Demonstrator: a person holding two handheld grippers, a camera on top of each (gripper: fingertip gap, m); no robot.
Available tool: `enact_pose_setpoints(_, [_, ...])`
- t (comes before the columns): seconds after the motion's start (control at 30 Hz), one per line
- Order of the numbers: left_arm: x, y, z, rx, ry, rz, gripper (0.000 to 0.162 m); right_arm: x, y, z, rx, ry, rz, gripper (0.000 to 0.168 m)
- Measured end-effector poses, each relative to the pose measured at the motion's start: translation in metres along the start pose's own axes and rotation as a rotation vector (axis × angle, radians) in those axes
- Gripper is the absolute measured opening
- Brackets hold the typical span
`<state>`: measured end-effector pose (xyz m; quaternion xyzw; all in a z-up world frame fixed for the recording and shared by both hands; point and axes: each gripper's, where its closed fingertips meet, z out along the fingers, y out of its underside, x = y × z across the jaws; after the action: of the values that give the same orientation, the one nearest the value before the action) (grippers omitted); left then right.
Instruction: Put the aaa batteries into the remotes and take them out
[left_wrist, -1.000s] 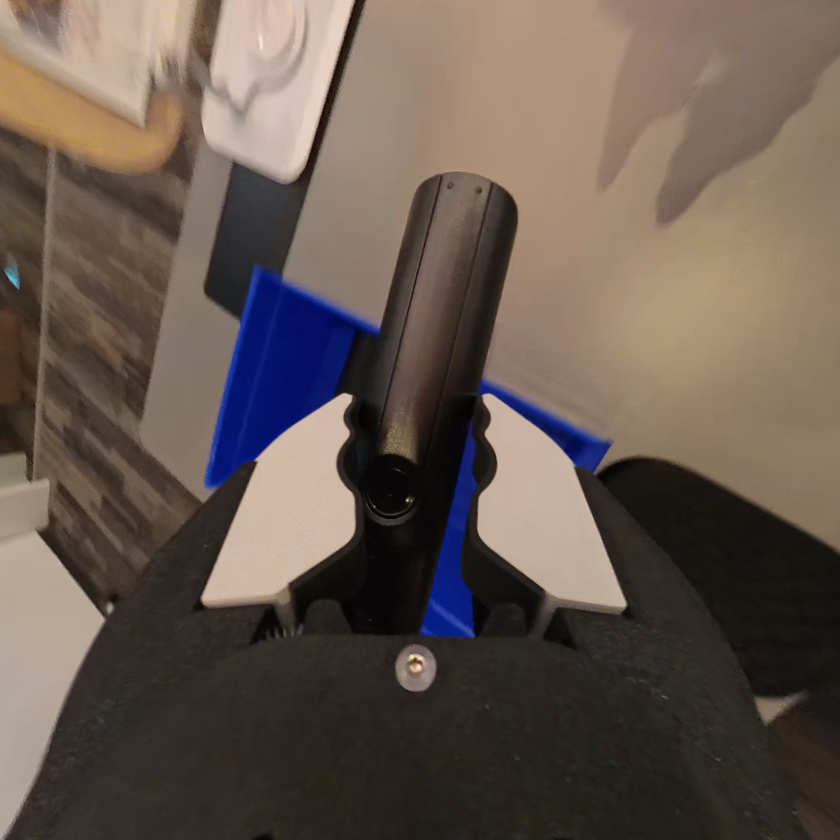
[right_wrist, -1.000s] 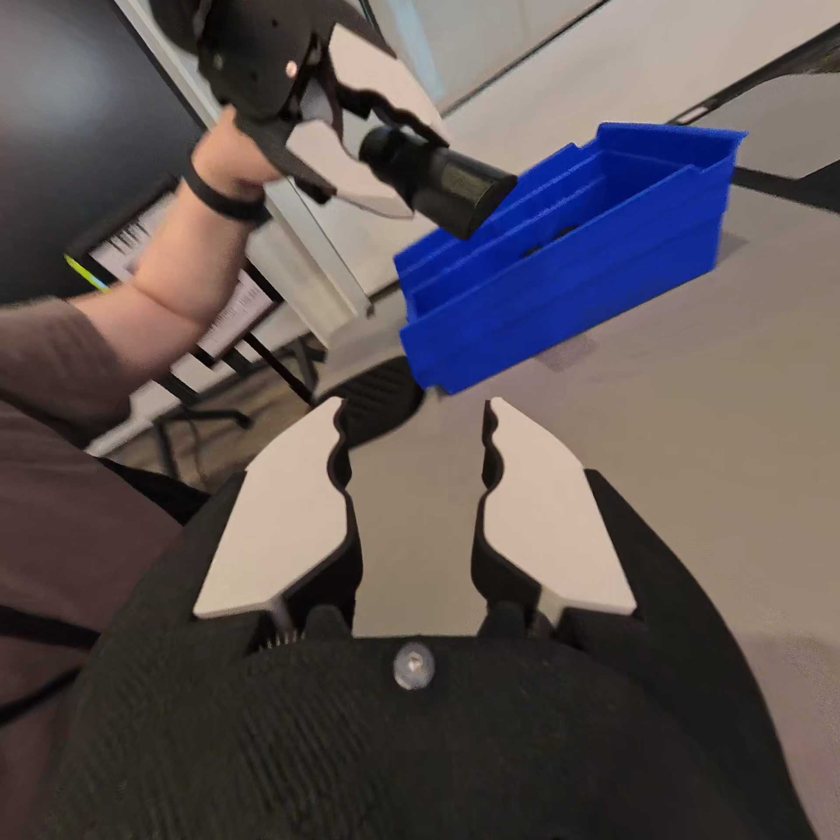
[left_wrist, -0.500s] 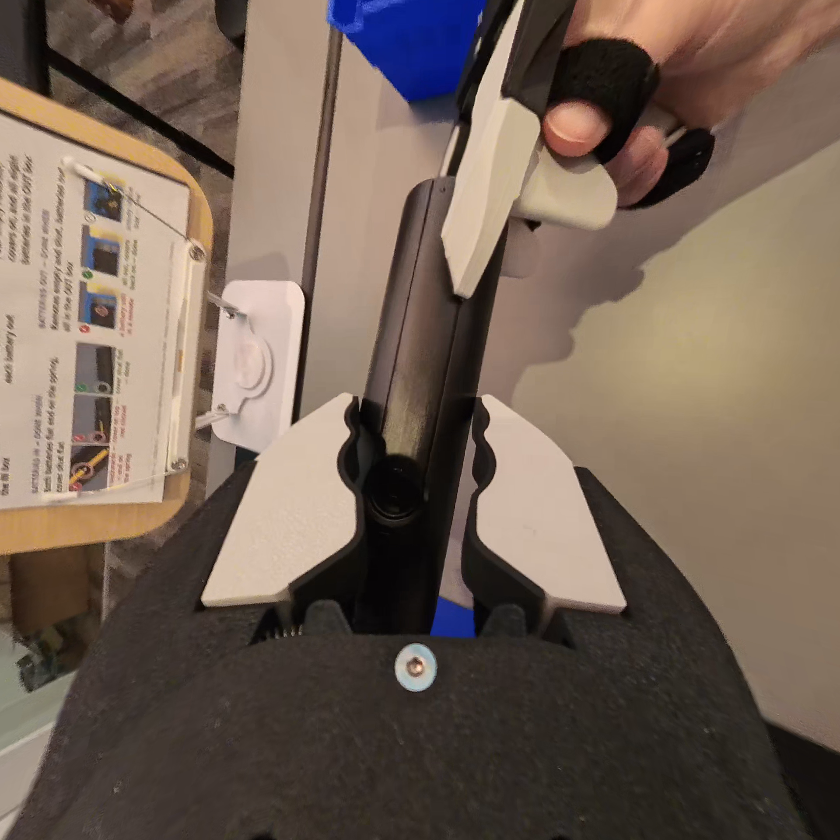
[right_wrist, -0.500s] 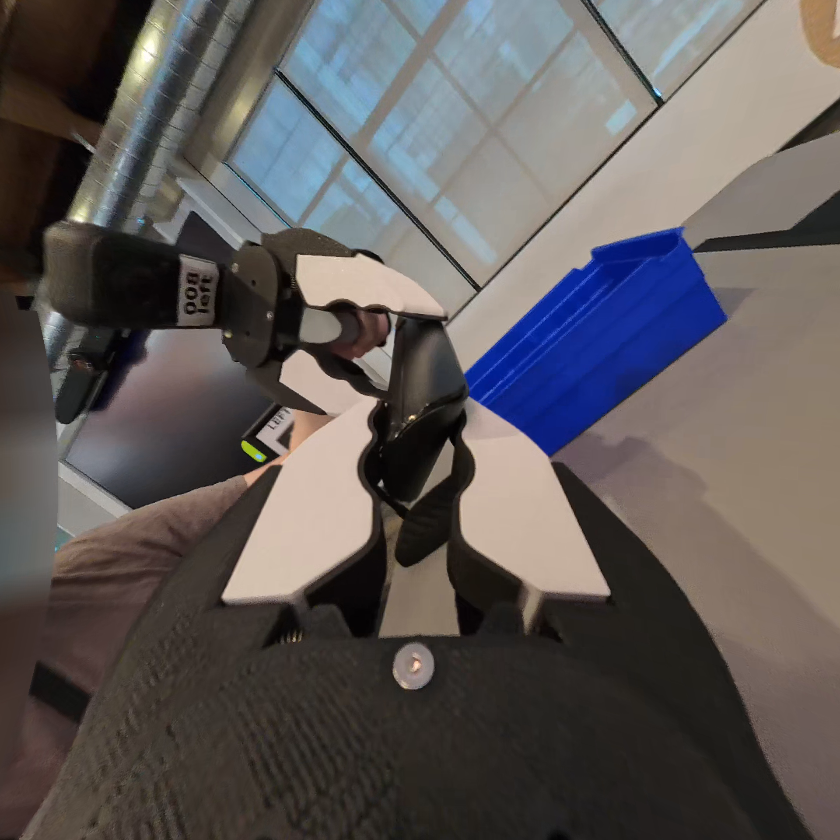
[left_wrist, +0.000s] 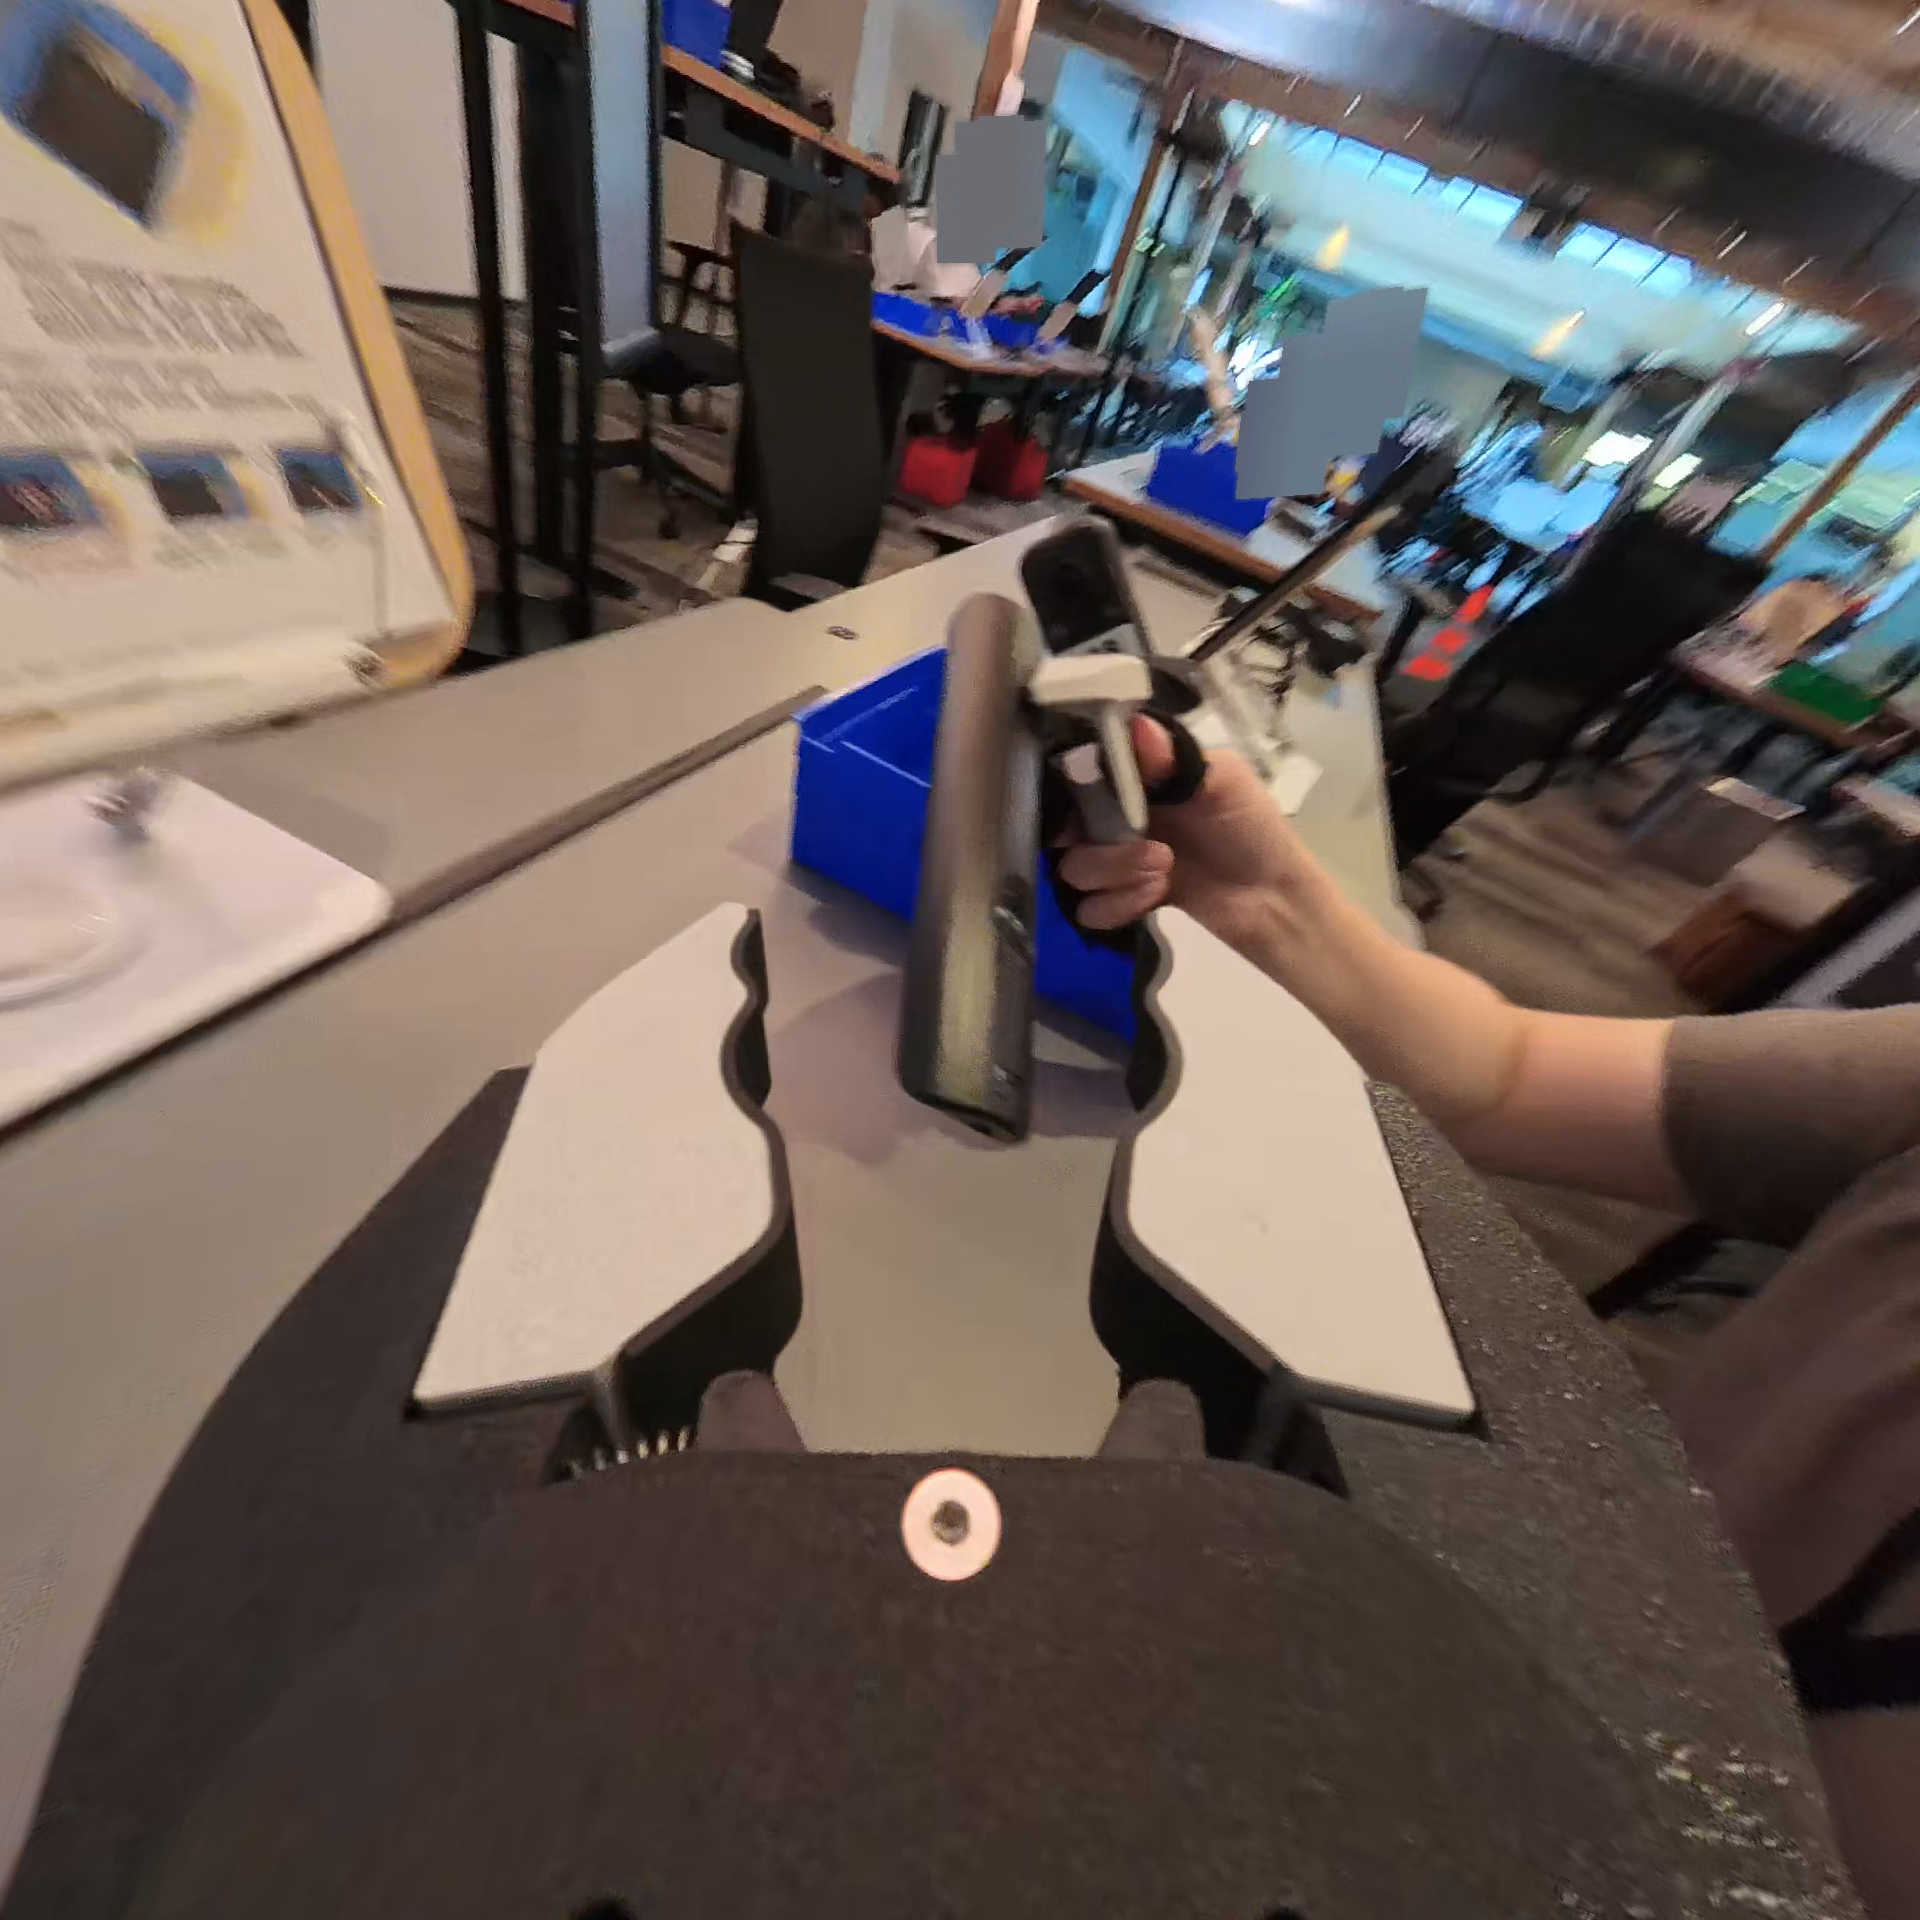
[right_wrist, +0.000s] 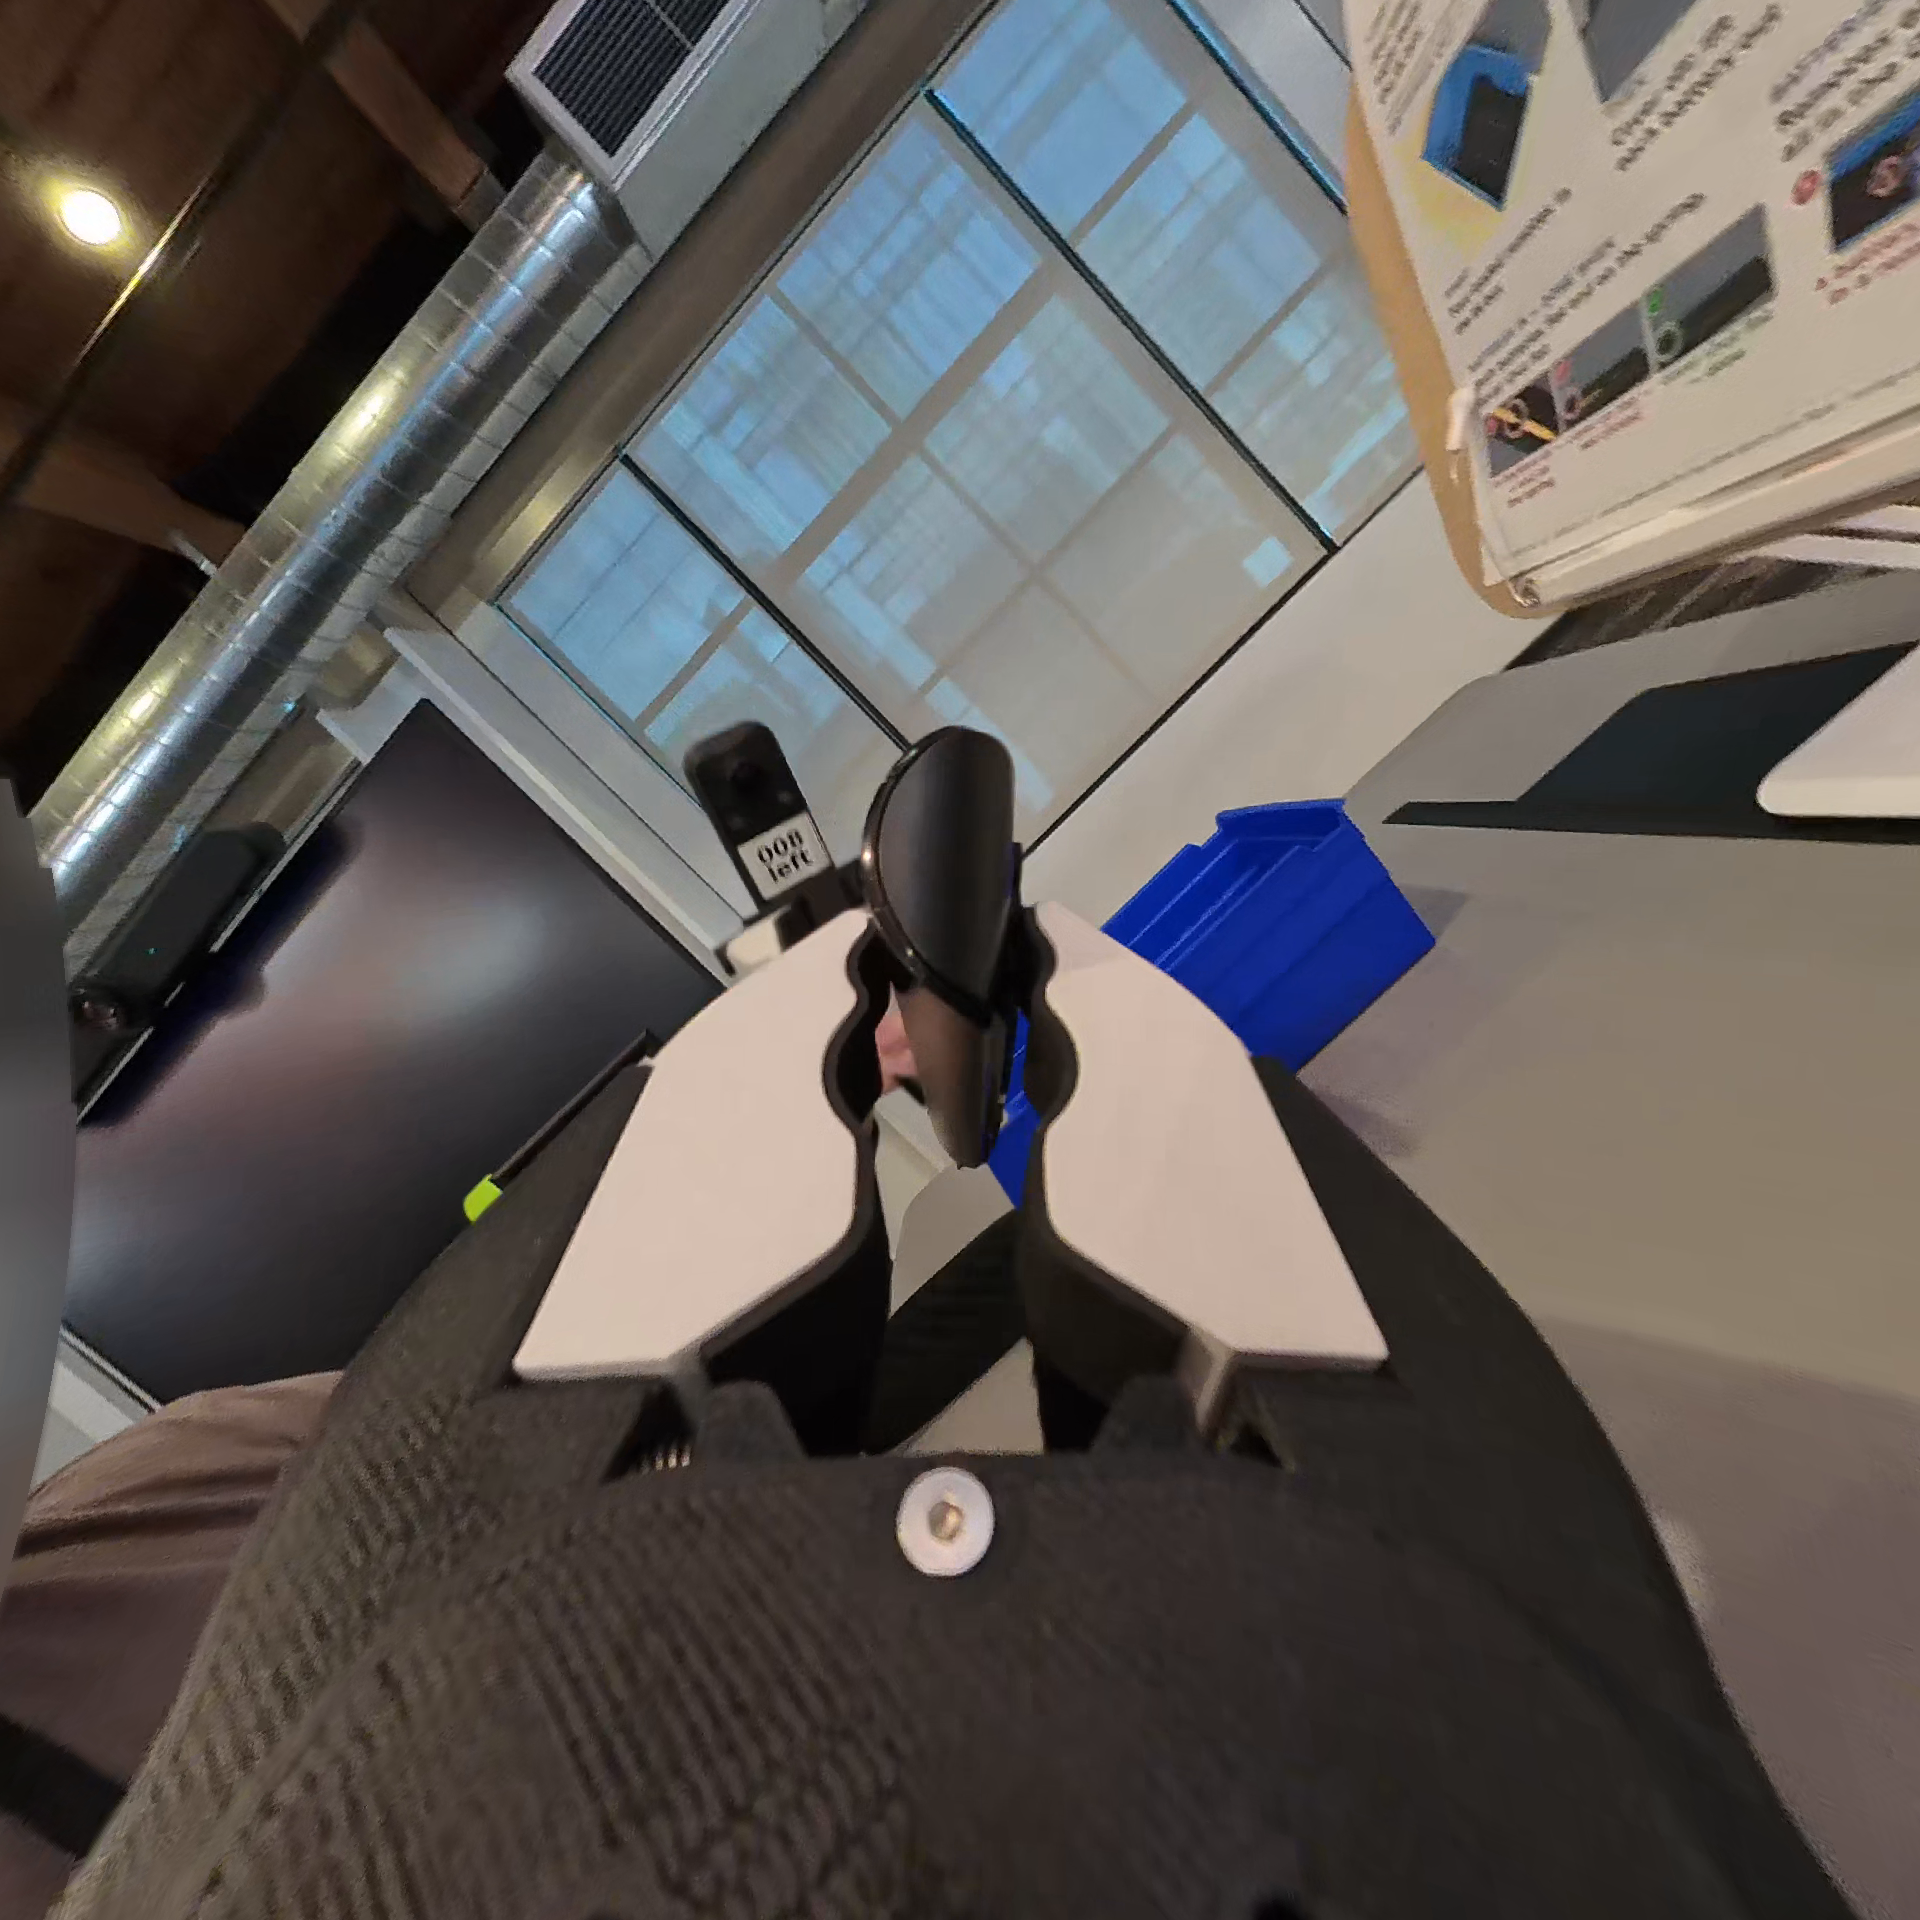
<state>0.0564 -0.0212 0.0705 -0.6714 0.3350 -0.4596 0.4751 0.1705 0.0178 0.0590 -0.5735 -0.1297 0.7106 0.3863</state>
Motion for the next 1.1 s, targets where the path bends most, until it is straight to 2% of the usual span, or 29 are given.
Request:
enact_pose_setpoints(0.1, [0.005, 0.030, 0.008, 0.086, 0.059, -0.175, 0.066, 0.017, -0.005, -0.007, 0.062, 0.032, 0.086, 0.024])
enact_pose_setpoints(0.2, [0.004, 0.062, 0.026, 0.109, 0.053, -0.259, 0.071, 0.024, -0.008, -0.010, 0.136, 0.007, 0.161, 0.024])
enact_pose_setpoints(0.3, [0.005, 0.048, 0.036, 0.314, 0.118, -0.349, 0.074, 0.021, -0.008, -0.008, 0.183, -0.046, 0.211, 0.024])
enact_pose_setpoints(0.33, [0.006, 0.044, 0.041, 0.330, 0.139, -0.357, 0.073, 0.020, -0.007, -0.007, 0.188, -0.054, 0.216, 0.024])
enact_pose_setpoints(0.47, [0.012, 0.040, 0.061, 0.232, 0.132, -0.235, 0.068, 0.011, -0.005, -0.004, 0.180, -0.072, 0.172, 0.024])
enact_pose_setpoints(0.57, [0.011, 0.031, 0.066, 0.235, 0.133, -0.201, 0.056, 0.004, -0.006, -0.003, 0.165, -0.081, 0.132, 0.024])
enact_pose_setpoints(0.6, [0.012, 0.028, 0.066, 0.242, 0.151, -0.190, 0.042, 0.003, -0.006, -0.002, 0.164, -0.083, 0.124, 0.024])
enact_pose_setpoints(0.63, [0.013, 0.027, 0.066, 0.232, 0.169, -0.185, 0.035, 0.002, -0.006, -0.002, 0.168, -0.084, 0.114, 0.025])
enact_pose_setpoints(0.77, [0.010, 0.029, 0.068, 0.172, 0.160, -0.131, 0.033, 0.002, -0.009, -0.004, 0.201, -0.073, 0.110, 0.024])
enact_pose_setpoints(0.83, [0.007, 0.031, 0.070, 0.154, 0.131, -0.117, 0.042, 0.001, -0.011, -0.005, 0.237, -0.075, 0.118, 0.024])
enact_pose_setpoints(0.9, [0.004, 0.031, 0.070, 0.164, 0.107, -0.108, 0.043, 0.000, -0.011, -0.006, 0.259, -0.083, 0.120, 0.025])
enact_pose_setpoints(1.0, [0.002, 0.027, 0.068, 0.184, 0.108, -0.101, 0.030, 0.002, -0.008, -0.004, 0.246, -0.070, 0.095, 0.024])
enact_pose_setpoints(1.1, [-0.001, 0.029, 0.067, 0.168, 0.114, -0.098, 0.027, 0.002, -0.008, -0.003, 0.249, -0.063, 0.066, 0.025])
